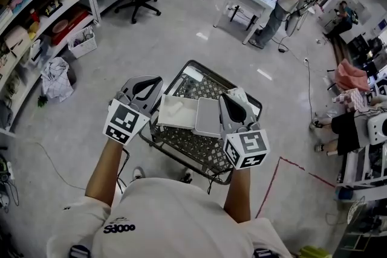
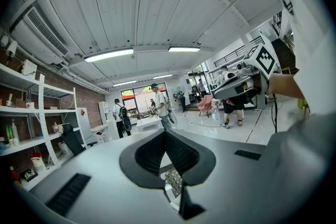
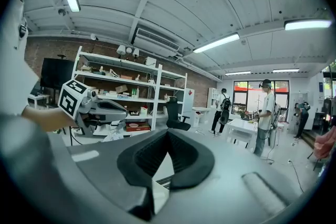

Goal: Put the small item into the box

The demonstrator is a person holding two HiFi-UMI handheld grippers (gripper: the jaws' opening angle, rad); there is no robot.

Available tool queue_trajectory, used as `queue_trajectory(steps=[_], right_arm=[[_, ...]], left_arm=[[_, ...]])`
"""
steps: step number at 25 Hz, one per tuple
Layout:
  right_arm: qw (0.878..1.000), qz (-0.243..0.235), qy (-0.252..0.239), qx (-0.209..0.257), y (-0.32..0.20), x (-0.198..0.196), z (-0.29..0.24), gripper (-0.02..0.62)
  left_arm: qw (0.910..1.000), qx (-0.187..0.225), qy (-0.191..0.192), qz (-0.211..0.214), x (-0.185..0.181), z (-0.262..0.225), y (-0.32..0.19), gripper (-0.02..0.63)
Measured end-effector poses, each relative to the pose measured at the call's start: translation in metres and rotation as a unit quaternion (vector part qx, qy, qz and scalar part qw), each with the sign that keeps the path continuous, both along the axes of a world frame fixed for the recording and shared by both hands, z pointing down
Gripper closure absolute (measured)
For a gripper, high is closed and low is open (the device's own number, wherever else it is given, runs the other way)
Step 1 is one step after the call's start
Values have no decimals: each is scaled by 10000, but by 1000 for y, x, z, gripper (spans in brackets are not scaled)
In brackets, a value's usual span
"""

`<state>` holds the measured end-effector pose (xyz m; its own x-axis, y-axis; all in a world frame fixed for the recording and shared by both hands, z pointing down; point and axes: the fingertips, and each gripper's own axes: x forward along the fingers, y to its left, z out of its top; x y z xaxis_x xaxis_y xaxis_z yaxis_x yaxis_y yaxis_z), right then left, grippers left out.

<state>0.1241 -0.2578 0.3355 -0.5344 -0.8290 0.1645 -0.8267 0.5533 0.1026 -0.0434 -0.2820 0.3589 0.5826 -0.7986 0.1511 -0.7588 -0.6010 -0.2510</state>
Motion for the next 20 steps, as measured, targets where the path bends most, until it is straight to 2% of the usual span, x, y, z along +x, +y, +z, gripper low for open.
queue_trajectory(steps=[20], right_arm=[[10000,34,-16,-51,4,4,7,586]], left_arm=[[9999,-98,13,86,7,9,3,600]])
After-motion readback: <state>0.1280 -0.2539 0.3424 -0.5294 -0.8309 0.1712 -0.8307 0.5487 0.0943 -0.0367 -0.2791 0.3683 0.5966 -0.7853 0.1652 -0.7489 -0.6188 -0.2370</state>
